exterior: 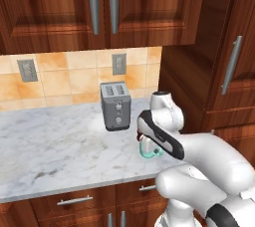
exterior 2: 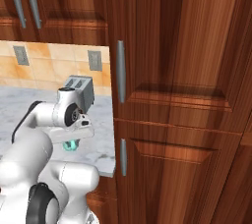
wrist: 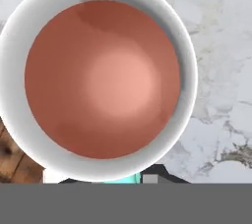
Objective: Place the microwavable item in the microwave. Then, close the microwave door and press the start button.
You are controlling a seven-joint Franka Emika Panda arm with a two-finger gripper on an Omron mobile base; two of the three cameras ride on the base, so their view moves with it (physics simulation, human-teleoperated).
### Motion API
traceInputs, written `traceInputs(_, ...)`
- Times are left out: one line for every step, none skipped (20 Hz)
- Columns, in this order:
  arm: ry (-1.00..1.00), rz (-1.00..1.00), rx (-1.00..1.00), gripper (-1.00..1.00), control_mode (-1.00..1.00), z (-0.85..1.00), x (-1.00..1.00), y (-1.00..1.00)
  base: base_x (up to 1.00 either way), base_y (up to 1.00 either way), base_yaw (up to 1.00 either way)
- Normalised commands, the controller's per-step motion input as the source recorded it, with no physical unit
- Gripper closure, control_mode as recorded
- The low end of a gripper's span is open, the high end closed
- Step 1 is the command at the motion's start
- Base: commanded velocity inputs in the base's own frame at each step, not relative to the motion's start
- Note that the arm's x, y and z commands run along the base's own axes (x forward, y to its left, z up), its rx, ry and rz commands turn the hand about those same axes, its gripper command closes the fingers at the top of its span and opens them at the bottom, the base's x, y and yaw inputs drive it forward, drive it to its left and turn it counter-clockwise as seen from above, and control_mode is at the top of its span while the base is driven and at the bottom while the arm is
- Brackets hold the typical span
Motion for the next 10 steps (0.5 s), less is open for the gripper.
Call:
traceInputs(-0.11, 0.02, 0.0, 1.0, -1.0, 0.96, -0.84, -0.08, 0.0, 0.0, 0.0)
traceInputs(-0.09, 0.01, 0.0, 1.0, -1.0, 0.97, -0.75, -0.01, 0.0, 0.0, 0.0)
traceInputs(-0.07, 0.0, 0.0, 1.0, -1.0, 1.0, -0.71, 0.0, 0.0, 0.0, 0.0)
traceInputs(-0.07, 0.0, 0.0, 1.0, -1.0, 1.0, -0.69, -0.01, 0.0, 0.0, 0.0)
traceInputs(-0.05, 0.0, 0.0, 1.0, -1.0, 1.0, -0.69, -0.05, 0.0, 0.0, 0.0)
traceInputs(-0.05, 0.0, 0.0, 1.0, -1.0, 0.91, -0.71, -0.06, 0.0, 0.0, 0.0)
traceInputs(-0.09, 0.0, 0.0, 1.0, -1.0, 0.79, -0.79, -0.09, 0.0, 0.0, 0.0)
traceInputs(-0.13, 0.0, 0.0, 1.0, -1.0, 0.74, -0.88, -0.07, 0.0, 0.0, 0.0)
traceInputs(-0.15, 0.0, 0.0, 1.0, -1.0, 0.59, -0.93, -0.07, 0.0, 0.0, 0.0)
traceInputs(-0.15, 0.0, 0.0, 1.0, -1.0, 0.55, -0.88, -0.01, 0.0, 0.0, 0.0)
